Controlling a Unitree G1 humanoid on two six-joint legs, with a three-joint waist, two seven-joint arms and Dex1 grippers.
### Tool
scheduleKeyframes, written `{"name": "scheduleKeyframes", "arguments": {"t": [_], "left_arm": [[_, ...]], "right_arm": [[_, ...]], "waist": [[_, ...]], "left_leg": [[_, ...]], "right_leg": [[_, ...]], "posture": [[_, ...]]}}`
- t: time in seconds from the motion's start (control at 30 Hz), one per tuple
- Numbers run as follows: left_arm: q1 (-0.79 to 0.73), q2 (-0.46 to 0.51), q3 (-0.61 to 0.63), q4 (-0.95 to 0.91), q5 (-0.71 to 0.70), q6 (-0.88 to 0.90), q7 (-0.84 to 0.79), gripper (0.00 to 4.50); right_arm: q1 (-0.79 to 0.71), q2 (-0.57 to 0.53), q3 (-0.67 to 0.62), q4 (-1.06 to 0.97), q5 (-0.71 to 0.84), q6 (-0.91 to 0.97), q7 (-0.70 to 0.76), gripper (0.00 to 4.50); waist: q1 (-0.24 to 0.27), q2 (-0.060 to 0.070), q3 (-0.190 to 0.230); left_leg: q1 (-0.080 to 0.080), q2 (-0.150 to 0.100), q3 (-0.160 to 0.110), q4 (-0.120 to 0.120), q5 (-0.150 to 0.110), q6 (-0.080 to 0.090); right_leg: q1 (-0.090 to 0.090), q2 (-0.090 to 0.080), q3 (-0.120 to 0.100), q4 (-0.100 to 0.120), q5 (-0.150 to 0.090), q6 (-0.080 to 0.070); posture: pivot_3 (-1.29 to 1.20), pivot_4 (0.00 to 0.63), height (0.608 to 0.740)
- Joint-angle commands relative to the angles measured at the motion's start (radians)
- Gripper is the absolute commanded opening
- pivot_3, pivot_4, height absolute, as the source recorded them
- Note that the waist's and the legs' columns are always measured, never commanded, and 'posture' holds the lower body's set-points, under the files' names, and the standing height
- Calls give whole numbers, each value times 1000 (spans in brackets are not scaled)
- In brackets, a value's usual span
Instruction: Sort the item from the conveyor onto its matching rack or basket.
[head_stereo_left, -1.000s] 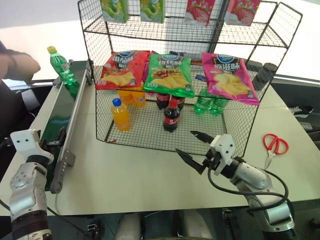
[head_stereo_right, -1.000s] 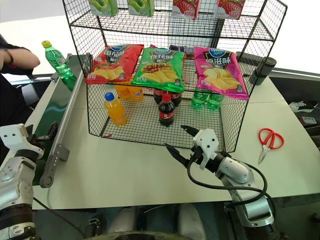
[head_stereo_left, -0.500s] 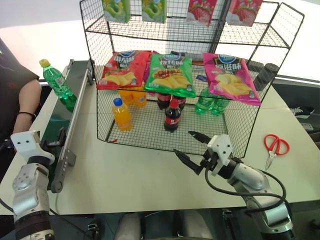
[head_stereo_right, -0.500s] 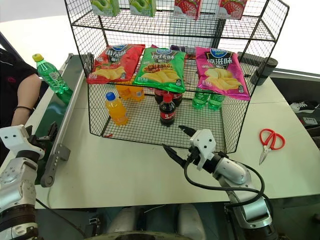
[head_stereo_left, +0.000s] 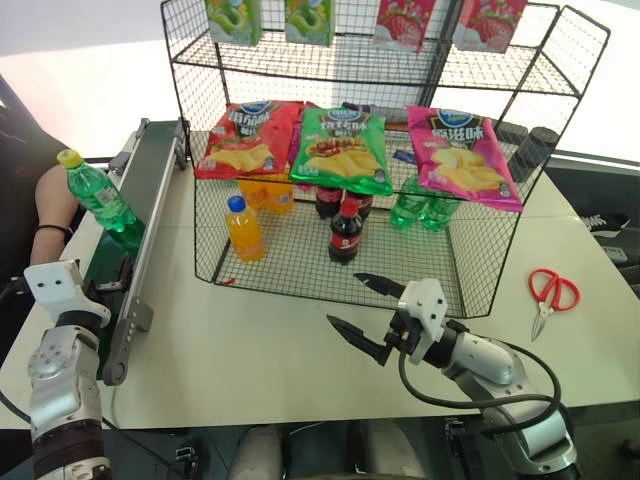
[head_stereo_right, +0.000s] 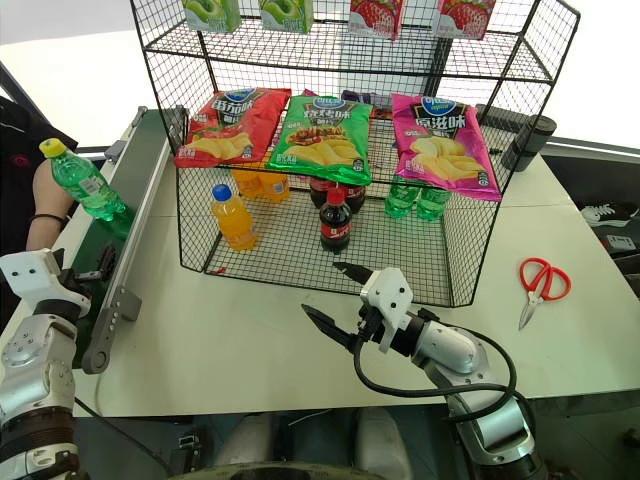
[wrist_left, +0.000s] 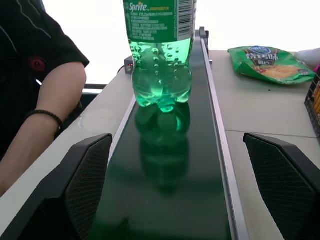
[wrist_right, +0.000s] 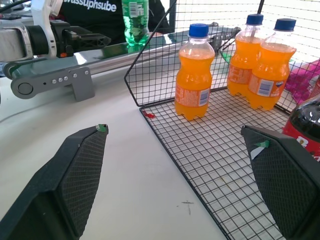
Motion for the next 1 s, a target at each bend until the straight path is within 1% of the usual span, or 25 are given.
{"name": "scheduleKeyframes", "arguments": {"t": [0.03, 0.3, 0.63, 0.73, 0.77, 0.8, 0.9, 1.0], "left_arm": [[-11, 5, 2, -9, 4, -38, -1, 4500], [-16, 4, 19, -3, 17, -63, 42, 4500], [-39, 15, 22, 55, 24, -96, 83, 4500], [-49, 14, 24, 70, 18, -107, 81, 3632], [-52, 15, 23, 73, 18, -107, 80, 3117], [-51, 17, 21, 73, 19, -107, 78, 2812], [-47, 24, 19, 47, 15, -112, 62, 2802], [-48, 33, 31, -9, -19, -123, 24, 2802]], "right_arm": [[-10, 8, -2, -22, 17, -13, 9, 4436], [-11, 14, -4, -6, 28, -17, 25, 4436], [-9, 16, -3, -9, 39, -9, 24, 4436], [-13, 17, 0, -6, 39, -11, 25, 4500], [-14, 17, 0, -4, 39, -12, 25, 4500], [-14, 17, 0, -3, 38, -14, 26, 4500], [-18, 17, 0, 2, 38, -15, 28, 4500], [-33, 14, -7, 14, 45, -11, 35, 4500]], "waist": [[-1, 0, 0], [0, 0, 0], [1, -1, 0], [1, -1, 0], [2, -1, 0], [2, -1, 0], [1, -1, 0], [0, -2, 0]], "left_leg": [[0, 0, 0, 0, 0, 0], [0, 0, 0, 0, 0, 0], [0, -1, 0, 0, 0, 0], [0, -1, 0, 0, 0, 0], [0, -1, 0, 0, 0, 0], [0, -1, 0, 0, 0, 0], [0, -1, 0, 0, 0, 0], [0, -1, 0, 0, 0, 0]], "right_leg": [[0, 0, 0, 0, 0, 0], [0, 0, 0, 0, 0, 0], [0, -1, 0, 0, 0, 0], [0, -1, 0, 0, 0, 0], [0, -1, 0, 0, 0, 0], [0, -1, -1, 0, 0, 0], [0, -2, -1, 0, 0, 0], [0, -2, -1, 0, 0, 0]], "posture": [[0, 150, 740], [0, 150, 740], [0, 150, 740], [0, 150, 740], [0, 150, 740], [0, 150, 740], [0, 150, 740], [0, 150, 740]]}}
